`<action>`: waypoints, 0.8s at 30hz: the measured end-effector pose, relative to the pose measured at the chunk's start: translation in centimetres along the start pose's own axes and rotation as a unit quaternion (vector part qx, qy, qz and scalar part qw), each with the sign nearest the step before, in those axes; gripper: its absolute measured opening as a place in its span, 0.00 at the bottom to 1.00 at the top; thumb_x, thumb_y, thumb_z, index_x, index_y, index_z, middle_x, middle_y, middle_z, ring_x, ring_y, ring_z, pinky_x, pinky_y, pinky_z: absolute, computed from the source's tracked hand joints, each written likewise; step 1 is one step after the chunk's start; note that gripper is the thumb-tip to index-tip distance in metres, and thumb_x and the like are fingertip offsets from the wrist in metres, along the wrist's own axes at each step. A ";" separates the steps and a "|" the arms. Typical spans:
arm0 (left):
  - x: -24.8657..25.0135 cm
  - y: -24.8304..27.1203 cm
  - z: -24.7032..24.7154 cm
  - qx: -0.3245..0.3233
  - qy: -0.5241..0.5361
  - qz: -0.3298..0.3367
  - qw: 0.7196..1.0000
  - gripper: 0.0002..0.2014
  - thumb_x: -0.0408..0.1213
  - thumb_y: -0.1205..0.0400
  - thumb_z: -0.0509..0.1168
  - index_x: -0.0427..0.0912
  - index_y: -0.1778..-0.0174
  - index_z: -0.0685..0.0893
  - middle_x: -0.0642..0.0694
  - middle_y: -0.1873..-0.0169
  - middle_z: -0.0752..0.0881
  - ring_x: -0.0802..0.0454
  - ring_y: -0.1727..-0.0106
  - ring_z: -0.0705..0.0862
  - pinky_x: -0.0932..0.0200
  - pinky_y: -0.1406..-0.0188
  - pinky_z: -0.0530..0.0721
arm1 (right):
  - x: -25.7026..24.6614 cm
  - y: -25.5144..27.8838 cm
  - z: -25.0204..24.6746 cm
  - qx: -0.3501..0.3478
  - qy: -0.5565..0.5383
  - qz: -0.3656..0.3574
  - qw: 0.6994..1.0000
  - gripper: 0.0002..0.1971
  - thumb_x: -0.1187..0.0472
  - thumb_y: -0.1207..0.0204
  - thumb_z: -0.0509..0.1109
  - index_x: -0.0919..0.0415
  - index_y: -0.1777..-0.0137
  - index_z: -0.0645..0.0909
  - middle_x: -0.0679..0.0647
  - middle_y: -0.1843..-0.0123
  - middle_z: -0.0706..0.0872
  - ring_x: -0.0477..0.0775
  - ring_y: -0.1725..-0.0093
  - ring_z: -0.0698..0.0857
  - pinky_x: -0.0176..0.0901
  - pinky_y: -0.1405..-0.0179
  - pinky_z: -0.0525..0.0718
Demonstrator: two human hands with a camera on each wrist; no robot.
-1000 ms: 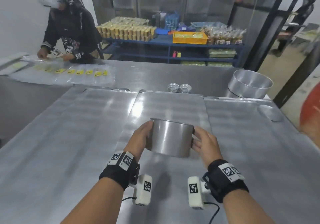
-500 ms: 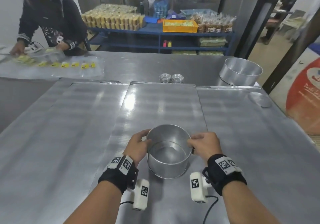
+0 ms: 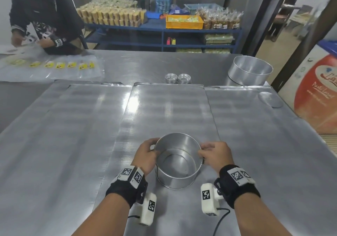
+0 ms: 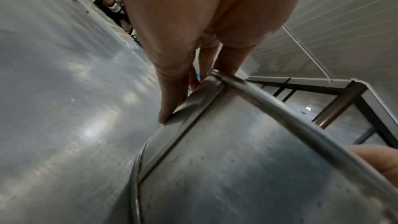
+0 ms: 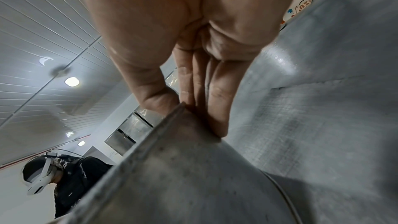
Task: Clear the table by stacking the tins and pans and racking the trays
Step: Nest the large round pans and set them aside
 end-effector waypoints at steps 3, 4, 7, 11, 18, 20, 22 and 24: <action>0.9 -0.4 -0.1 -0.002 -0.081 0.004 0.997 0.24 0.39 0.29 0.66 0.49 0.35 0.87 0.54 0.41 0.87 0.50 0.42 0.87 0.50 0.39 0.86 | -0.1 0.1 0.0 0.006 0.014 -0.011 1.000 0.11 0.72 0.40 0.76 0.54 0.66 0.89 0.52 0.68 0.92 0.56 0.65 0.92 0.56 0.61 0.93; 1.4 -0.7 0.0 -0.013 -0.123 0.001 0.992 0.23 0.40 0.27 0.66 0.48 0.35 0.87 0.53 0.41 0.87 0.50 0.41 0.86 0.53 0.40 0.83 | -0.1 0.0 -0.1 0.008 0.021 -0.014 1.000 0.11 0.71 0.39 0.77 0.53 0.65 0.89 0.52 0.67 0.92 0.55 0.64 0.92 0.55 0.60 0.93; 3.3 -2.1 0.8 -0.077 -0.280 -0.009 0.957 0.11 0.42 0.22 0.64 0.42 0.51 0.89 0.47 0.55 0.89 0.49 0.54 0.84 0.61 0.60 0.76 | 0.0 -0.6 0.0 -0.002 0.026 -0.017 1.000 0.08 0.68 0.34 0.78 0.54 0.62 0.89 0.54 0.61 0.93 0.55 0.62 0.92 0.54 0.58 0.93; 7.2 -4.3 2.6 -0.091 -0.371 -0.023 0.924 0.16 0.44 0.20 0.66 0.40 0.69 0.74 0.47 0.70 0.75 0.50 0.70 0.73 0.61 0.75 0.67 | -0.6 -1.3 0.5 -0.078 0.036 -0.016 0.996 0.04 0.63 0.28 0.80 0.57 0.61 0.88 0.58 0.59 0.92 0.55 0.64 0.91 0.48 0.62 0.91; 16.2 -7.4 13.2 -0.129 -0.422 0.075 0.894 0.17 0.49 0.17 0.65 0.38 0.44 0.86 0.42 0.43 0.86 0.42 0.44 0.82 0.57 0.48 0.75 | -0.4 -6.7 -5.8 -0.101 0.147 -0.005 0.984 0.08 0.56 0.27 0.78 0.59 0.53 0.89 0.56 0.55 0.92 0.58 0.58 0.93 0.42 0.63 0.87; 17.9 -8.7 17.9 -0.158 -0.439 0.089 0.880 0.20 0.49 0.17 0.66 0.34 0.46 0.88 0.40 0.44 0.89 0.42 0.45 0.85 0.55 0.47 0.80 | -0.4 -9.3 -9.5 -0.085 0.199 -0.014 0.976 0.06 0.56 0.27 0.77 0.58 0.59 0.89 0.58 0.58 0.93 0.56 0.58 0.93 0.42 0.60 0.87; 19.3 -10.4 22.7 -0.168 -0.455 0.101 0.869 0.20 0.50 0.18 0.66 0.35 0.43 0.89 0.39 0.42 0.89 0.41 0.41 0.86 0.53 0.44 0.82 | 0.0 -12.4 -13.9 -0.064 0.247 -0.014 0.967 0.08 0.57 0.27 0.75 0.57 0.66 0.86 0.59 0.60 0.92 0.56 0.57 0.92 0.44 0.57 0.87; 20.3 -12.5 27.7 -0.174 -0.464 0.107 0.862 0.20 0.50 0.20 0.68 0.37 0.42 0.89 0.41 0.42 0.89 0.42 0.42 0.85 0.54 0.44 0.82 | 0.9 -16.0 -18.6 -0.040 0.285 -0.012 0.958 0.09 0.58 0.29 0.75 0.58 0.70 0.86 0.58 0.64 0.91 0.58 0.56 0.92 0.45 0.57 0.87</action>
Point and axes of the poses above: each hand's wrist, its own y-axis away from the middle knuckle, its own z-axis out of the palm, x = y × z, the point moved 9 cm from there along -y, towards the middle knuckle
